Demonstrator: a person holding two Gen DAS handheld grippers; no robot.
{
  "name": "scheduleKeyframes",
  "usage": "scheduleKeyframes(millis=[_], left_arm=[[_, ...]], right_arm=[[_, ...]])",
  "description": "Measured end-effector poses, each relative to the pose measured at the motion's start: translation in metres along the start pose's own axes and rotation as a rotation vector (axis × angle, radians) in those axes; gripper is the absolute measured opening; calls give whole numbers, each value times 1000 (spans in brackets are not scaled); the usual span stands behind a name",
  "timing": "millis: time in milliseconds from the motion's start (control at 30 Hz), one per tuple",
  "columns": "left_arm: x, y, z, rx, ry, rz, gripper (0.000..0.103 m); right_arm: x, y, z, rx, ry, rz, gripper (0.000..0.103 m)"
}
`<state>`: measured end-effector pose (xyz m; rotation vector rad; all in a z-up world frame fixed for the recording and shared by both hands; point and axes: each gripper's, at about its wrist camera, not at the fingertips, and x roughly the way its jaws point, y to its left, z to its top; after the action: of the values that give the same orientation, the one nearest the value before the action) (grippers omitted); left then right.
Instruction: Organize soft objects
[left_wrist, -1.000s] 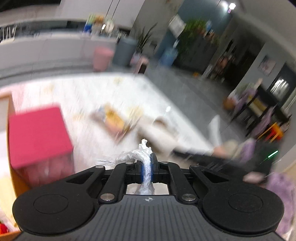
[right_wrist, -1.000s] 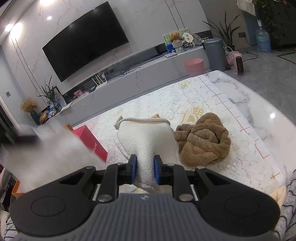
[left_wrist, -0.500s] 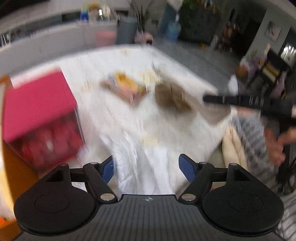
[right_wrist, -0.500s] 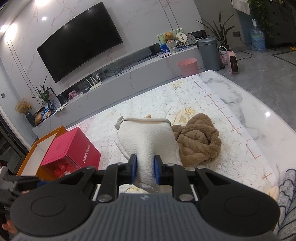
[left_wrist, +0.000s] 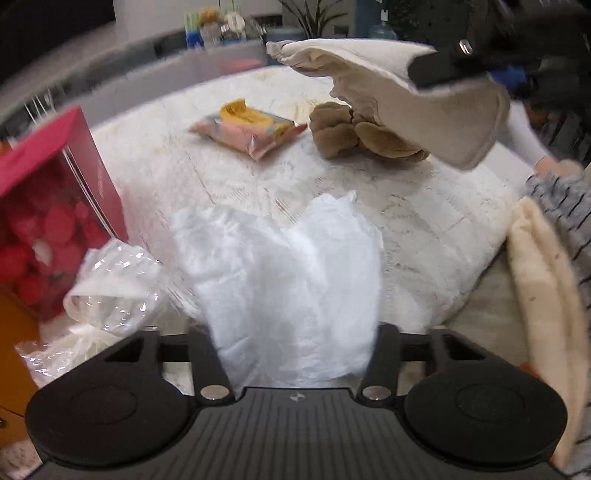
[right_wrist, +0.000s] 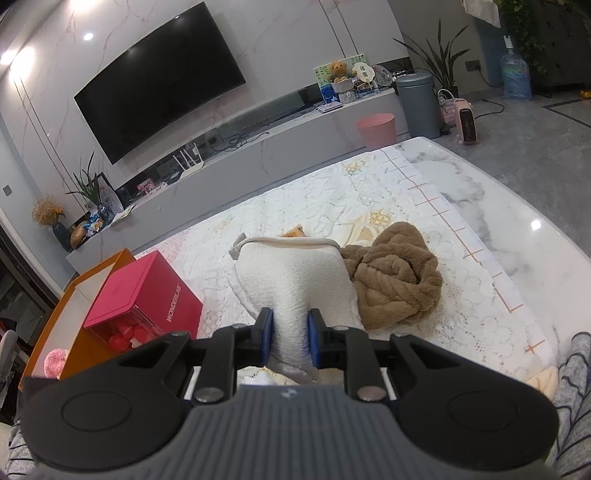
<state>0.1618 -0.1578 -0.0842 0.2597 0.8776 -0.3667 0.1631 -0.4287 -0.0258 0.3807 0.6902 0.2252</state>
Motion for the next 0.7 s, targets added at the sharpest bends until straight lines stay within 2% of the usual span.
scheduleKeyframes(millis=[33, 100, 200, 300, 400, 500, 567, 633, 700], left_arm=[[-1, -2, -2, 11, -11, 24, 40], [-6, -4, -5, 25, -43, 34, 20], [-25, -7, -6, 77, -77, 45, 19], [-60, 2, -2, 100, -157, 0, 19], [-100, 33, 10, 44, -219, -88, 19], [-132, 84, 30, -115, -214, -293, 19], [-148, 111, 39, -183, -233, -407, 21], [-160, 127, 44, -212, -262, -467, 23], [-161, 139, 48, -247, -268, -478, 23]], right_arm=[[-1, -1, 1, 3, -4, 2, 19], [-3, -2, 1, 5, -11, 6, 19], [-4, -2, 1, 5, -13, 6, 19], [-3, -2, 0, 2, -10, 2, 19], [-2, -1, 0, 1, -4, -2, 19], [0, 0, -1, -4, 2, -8, 19], [1, 2, 0, -9, 6, -9, 19], [2, 4, 0, -14, 8, -9, 19], [3, 4, 0, -16, 10, -9, 19]])
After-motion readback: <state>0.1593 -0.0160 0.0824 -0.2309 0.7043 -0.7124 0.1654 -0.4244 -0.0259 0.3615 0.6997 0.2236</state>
